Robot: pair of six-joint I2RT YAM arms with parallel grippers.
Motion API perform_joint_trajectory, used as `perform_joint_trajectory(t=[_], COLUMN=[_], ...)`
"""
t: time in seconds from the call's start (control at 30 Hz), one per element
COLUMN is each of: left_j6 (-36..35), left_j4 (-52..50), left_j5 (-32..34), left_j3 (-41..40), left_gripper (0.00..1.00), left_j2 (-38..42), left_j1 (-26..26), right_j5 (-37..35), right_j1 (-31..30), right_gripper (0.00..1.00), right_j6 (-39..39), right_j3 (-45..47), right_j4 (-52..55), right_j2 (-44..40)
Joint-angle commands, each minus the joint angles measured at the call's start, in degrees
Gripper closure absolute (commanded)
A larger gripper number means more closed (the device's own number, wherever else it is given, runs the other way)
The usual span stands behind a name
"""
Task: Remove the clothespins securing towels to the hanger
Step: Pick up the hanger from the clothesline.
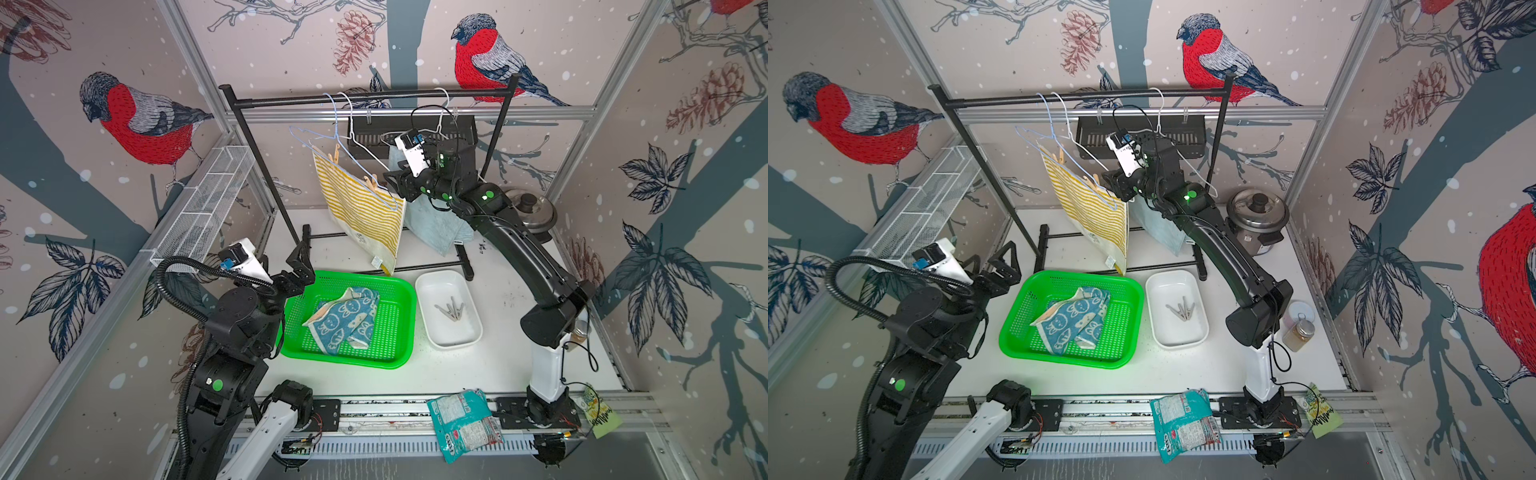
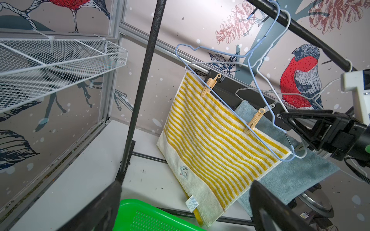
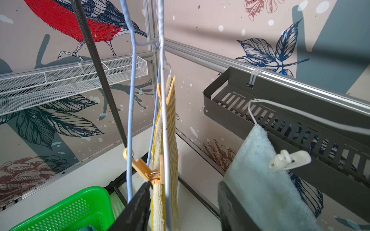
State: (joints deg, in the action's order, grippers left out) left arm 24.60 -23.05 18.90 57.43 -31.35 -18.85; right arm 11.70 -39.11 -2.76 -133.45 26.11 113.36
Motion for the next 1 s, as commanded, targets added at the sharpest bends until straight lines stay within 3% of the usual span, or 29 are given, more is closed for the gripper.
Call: perform_joint_trajectory(t=[0.0, 0.13, 0.33, 0.47, 0.77, 0.97], left_j6=[-0.2, -0.2, -0.4, -0.6, -0.4, 0.3], left_j4=[1.1, 0.7, 0.0, -0.4, -0.3, -0.2], left_j5=[0.9, 1.3, 2.4, 2.7, 2.2, 2.1], left_j3=[0.1, 0.2, 0.5, 1.0, 0.9, 0.4], left_gripper=[0.01, 0.01, 0.02, 0.02, 0.01, 0.01], left_j2=[0.0, 0.3, 0.9, 0.9, 0.6, 1.1], left_j1=[0.1, 0.1, 0.1, 0.1, 0.1, 0.1], right_j5=[1.4, 2.0, 2.4, -0.6, -16.0, -16.2], right_j1=[0.0, -0.1, -0.4, -0.9, -1.7, -1.5], right_gripper=[0.48, 0.55, 0.97, 0.99, 1.00, 1.00], right_j6=[0.3, 0.2, 0.4, 0.1, -2.2, -3.1], right_j3=[-0.5, -2.8, -3.6, -3.2, -3.3, -3.3], right_j4=[-1.5, -0.9, -2.2, -2.9, -3.8, -5.3], right_j2=[1.3, 3.5, 3.1, 1.8, 1.1, 1.0])
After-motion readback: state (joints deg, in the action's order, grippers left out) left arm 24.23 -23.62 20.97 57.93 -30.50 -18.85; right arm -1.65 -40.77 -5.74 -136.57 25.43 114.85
